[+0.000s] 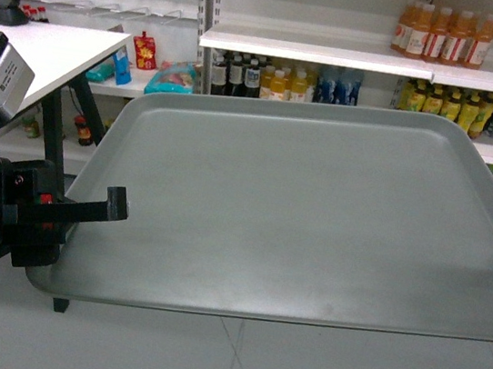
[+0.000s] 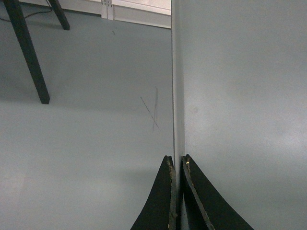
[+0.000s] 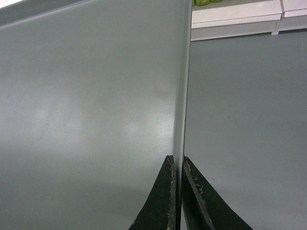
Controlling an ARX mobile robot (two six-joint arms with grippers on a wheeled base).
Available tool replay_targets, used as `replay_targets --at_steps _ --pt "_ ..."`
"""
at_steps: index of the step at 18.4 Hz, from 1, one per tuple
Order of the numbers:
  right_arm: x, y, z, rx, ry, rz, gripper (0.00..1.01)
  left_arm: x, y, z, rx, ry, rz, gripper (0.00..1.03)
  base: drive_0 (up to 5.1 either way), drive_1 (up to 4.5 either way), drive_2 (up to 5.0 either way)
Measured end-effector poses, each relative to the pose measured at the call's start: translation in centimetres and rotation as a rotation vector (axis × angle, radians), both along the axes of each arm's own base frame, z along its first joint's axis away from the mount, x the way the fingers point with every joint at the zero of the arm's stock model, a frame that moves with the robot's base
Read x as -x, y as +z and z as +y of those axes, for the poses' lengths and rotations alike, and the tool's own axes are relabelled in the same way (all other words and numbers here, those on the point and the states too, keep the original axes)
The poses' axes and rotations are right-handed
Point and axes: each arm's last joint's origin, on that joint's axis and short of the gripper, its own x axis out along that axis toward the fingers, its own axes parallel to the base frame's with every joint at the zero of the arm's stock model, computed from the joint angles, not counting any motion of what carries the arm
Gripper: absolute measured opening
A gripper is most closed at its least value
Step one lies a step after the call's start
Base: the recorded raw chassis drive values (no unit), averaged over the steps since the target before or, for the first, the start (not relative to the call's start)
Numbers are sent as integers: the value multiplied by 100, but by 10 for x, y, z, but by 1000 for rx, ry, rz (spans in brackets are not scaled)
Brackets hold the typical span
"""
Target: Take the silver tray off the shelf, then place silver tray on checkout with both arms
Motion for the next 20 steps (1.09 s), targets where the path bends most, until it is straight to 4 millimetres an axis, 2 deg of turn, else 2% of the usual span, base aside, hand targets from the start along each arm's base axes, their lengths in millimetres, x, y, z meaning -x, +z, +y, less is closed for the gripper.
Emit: replay_targets --at_steps 20 --pt "0 0 0 0 2 -2 3 0 0 0 0 1 -2 3 -446 300 300"
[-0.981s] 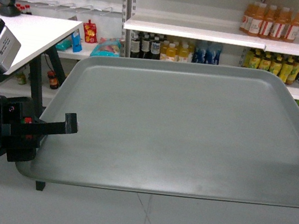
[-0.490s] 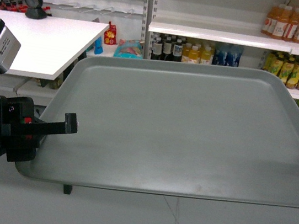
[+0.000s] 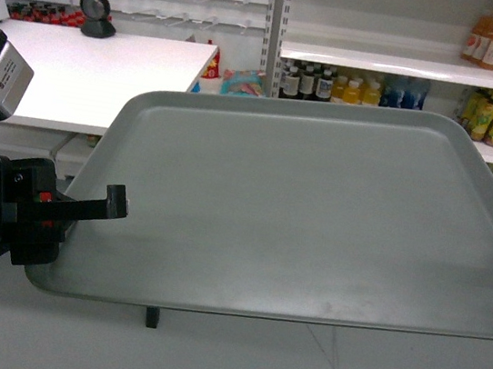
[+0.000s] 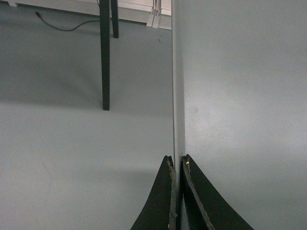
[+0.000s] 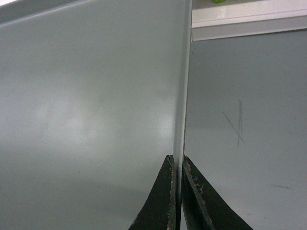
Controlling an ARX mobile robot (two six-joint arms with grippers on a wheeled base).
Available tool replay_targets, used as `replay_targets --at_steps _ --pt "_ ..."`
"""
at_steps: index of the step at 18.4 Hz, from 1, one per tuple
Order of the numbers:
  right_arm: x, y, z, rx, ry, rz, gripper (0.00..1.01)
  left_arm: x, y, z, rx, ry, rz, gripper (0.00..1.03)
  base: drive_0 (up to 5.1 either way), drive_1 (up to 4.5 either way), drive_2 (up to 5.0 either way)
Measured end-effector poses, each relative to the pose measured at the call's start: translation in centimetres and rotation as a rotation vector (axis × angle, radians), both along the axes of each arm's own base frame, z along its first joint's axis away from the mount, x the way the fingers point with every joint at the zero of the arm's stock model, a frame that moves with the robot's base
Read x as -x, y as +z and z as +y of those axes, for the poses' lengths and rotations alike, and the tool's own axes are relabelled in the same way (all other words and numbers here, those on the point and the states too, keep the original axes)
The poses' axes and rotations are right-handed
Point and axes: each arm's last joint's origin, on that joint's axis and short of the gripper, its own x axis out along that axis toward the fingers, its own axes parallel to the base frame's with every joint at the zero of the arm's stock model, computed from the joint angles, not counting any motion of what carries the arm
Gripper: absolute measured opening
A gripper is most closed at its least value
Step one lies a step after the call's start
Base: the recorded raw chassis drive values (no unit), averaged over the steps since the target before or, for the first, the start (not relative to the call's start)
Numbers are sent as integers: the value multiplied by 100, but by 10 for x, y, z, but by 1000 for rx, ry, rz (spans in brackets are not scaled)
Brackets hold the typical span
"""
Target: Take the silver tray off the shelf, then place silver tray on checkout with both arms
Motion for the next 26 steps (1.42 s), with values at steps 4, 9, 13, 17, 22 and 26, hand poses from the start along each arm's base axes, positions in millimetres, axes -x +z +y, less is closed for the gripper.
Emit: replay_targets --at_steps 4,9,13,17,22,26 --pt "0 0 0 0 0 3 3 0 0 0 0 0 2 3 -446 300 300" --pt "0 -1 0 0 0 5 3 0 0 0 -1 -1 3 3 -494 251 251" --pt "0 0 0 0 0 3 3 0 0 0 -1 0 3 3 -500 245 245" --pt "0 -1 0 0 0 5 3 0 0 0 -2 0 6 3 -505 241 241" --pt "0 0 0 0 0 -2 3 0 0 0 0 0 -1 3 -500 245 245" --pt "0 0 0 0 0 2 3 0 0 0 0 0 2 3 -499 243 243"
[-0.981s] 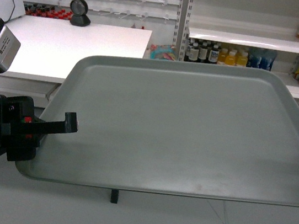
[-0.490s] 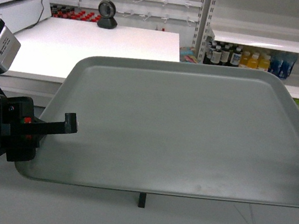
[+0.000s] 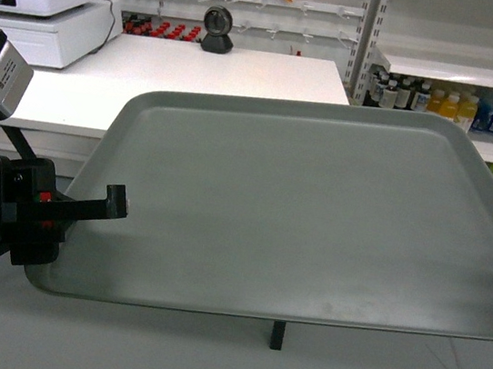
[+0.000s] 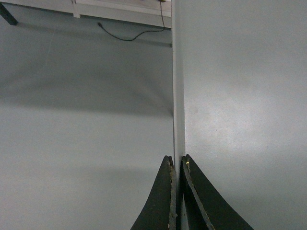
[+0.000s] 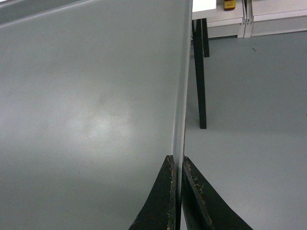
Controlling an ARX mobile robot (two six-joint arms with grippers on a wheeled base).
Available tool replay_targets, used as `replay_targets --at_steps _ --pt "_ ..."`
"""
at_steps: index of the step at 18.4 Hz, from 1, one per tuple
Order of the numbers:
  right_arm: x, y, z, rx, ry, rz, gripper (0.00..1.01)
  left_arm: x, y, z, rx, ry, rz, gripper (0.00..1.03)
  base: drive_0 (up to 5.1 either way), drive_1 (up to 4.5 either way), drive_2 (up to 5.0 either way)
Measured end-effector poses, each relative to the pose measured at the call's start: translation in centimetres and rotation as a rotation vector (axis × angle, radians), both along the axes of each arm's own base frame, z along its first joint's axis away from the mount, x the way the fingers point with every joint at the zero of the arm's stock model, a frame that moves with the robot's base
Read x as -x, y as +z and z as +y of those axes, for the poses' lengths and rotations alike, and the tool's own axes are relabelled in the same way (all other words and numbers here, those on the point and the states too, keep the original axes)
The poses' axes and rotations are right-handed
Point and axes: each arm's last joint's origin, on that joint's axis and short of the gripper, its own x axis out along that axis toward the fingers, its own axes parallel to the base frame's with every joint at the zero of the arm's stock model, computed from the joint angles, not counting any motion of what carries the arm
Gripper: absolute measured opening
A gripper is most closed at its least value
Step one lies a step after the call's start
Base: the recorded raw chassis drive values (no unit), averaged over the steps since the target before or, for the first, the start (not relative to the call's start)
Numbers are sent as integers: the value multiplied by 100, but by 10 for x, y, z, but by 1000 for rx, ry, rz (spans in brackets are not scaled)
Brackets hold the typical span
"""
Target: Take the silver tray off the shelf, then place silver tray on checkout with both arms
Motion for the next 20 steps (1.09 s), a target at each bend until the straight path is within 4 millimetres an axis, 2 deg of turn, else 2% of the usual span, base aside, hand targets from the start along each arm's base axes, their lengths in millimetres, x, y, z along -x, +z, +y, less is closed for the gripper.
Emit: replay_targets --at_steps 5,8,20 --pt "0 0 0 0 0 -2 3 0 0 0 1 0 -3 3 -494 262 227" --pt "0 0 0 -1 1 -1 3 0 0 1 -1 3 3 3 0 0 0" --pt "0 0 0 0 1 1 3 0 0 1 0 2 2 3 -6 424 -437"
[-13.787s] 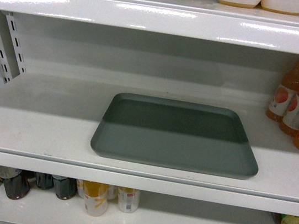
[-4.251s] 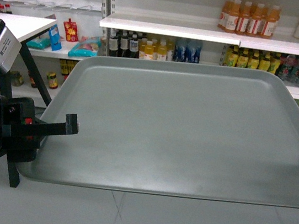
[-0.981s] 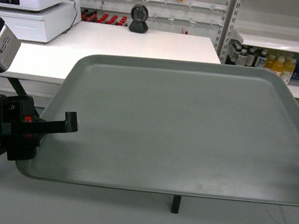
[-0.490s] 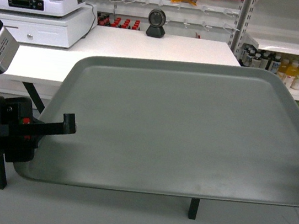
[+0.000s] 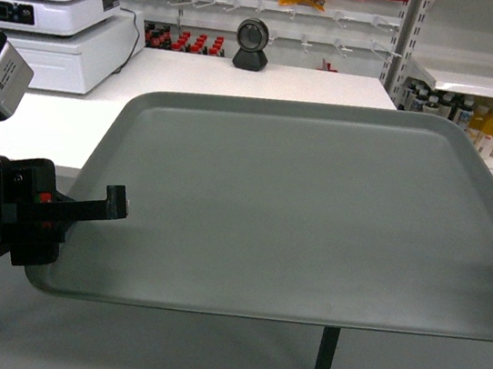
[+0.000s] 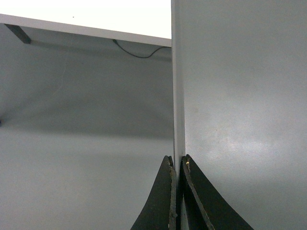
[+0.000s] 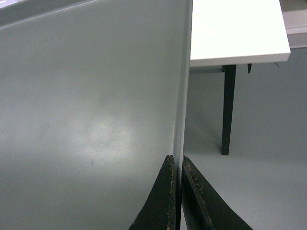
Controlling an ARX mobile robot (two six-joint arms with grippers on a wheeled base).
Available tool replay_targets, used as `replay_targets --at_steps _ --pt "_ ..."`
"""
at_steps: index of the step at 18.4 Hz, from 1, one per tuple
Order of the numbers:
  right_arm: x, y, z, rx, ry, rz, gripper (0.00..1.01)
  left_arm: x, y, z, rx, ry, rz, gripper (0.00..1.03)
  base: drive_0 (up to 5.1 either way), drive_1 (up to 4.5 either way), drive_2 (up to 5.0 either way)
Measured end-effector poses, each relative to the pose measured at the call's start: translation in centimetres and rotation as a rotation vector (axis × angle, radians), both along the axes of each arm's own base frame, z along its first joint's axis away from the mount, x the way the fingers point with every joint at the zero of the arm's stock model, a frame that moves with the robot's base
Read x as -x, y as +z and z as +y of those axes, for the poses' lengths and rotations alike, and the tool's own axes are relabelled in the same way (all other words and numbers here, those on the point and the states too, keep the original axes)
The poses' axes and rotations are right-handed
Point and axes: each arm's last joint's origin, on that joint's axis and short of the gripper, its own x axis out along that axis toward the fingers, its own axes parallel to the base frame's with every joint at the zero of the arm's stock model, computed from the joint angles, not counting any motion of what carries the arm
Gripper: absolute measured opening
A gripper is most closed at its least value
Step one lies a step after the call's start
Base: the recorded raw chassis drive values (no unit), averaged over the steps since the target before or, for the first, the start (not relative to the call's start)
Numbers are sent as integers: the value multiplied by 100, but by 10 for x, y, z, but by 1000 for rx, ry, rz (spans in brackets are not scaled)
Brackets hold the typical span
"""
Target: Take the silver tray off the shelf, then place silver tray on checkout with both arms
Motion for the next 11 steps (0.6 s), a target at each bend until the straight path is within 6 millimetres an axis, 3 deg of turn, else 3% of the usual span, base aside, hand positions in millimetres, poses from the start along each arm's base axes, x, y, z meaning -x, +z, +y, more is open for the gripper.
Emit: replay_targets --at_steps 11 --pt "0 0 0 0 0 0 3 0 0 0 0 0 0 3 -8 418 -435"
